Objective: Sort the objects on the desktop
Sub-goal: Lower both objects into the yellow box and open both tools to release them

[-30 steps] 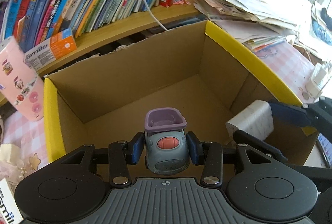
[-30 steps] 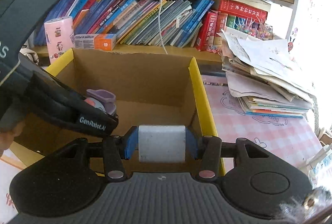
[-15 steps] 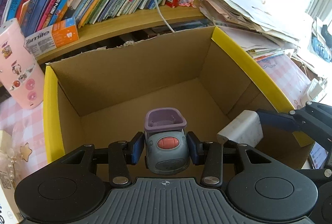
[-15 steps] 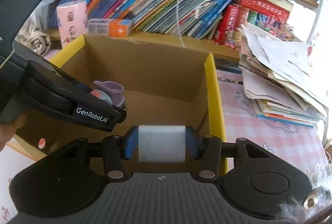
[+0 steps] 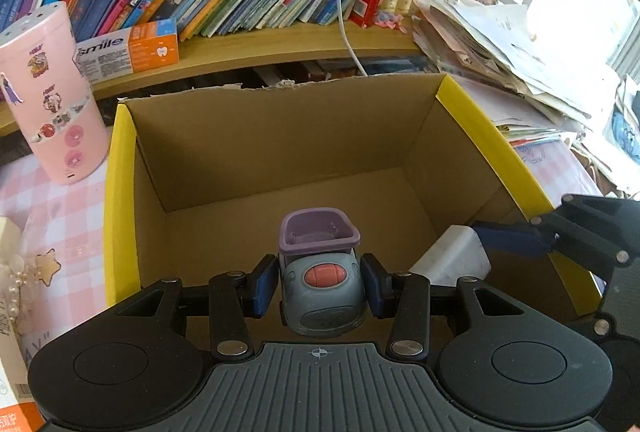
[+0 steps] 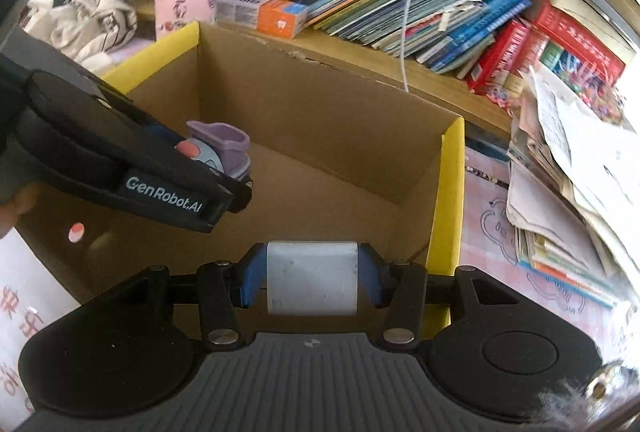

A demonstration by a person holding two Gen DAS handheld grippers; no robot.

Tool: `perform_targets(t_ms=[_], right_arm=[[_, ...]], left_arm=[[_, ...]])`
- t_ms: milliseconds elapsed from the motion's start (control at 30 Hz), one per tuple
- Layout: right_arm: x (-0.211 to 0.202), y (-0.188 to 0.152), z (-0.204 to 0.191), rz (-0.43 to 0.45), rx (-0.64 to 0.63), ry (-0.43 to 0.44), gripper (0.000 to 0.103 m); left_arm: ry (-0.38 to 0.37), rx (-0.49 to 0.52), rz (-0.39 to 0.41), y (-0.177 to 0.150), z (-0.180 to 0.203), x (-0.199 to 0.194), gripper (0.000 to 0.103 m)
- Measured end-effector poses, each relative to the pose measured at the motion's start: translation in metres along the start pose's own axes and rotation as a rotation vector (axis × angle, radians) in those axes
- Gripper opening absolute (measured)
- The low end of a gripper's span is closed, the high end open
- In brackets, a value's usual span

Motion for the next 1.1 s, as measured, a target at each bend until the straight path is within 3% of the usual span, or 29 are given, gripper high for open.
perform_targets(t_ms=[133,533,633,800,1100], right_arm=[[0.005,0.004,-0.002,-0.013,-0.062,0.018,0.047],[0.018,0.009,-0.01,-0.048,-0.122,0.121,0.048],[0.014,0.012,-0.012,-0.027,-0.139,0.116,0.057],[0.009,0.014,-0.009,-0.005,-0.131,0.127,0.064],[-0.03,0.02,-0.004,0.118,-0.047,0.111,0.078]], left_arm=[[-0.011,-0.022,0.023,0.002,-0.001,-0.003,0.059],[0.023,0.004,0.124,0.0,0.005,-0.03,0.066],[0.052,0.012,0.17,0.0,0.005,-0.045,0.082],[0.093,0.002,0.234,-0.003,-0.003,-0.071,0.082],[0.133,-0.146,0.359,-0.01,-0.031,-0.12,0.088]])
Point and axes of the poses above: each gripper's, at about its wrist camera, not at the fingertips, and x roughly the way its jaws point, z to its right, y to its top, the point moved 9 cm from there along x, roughly the way its jaws point, and after that the axes turned 5 degrees about -x, right-handed, at the moved point
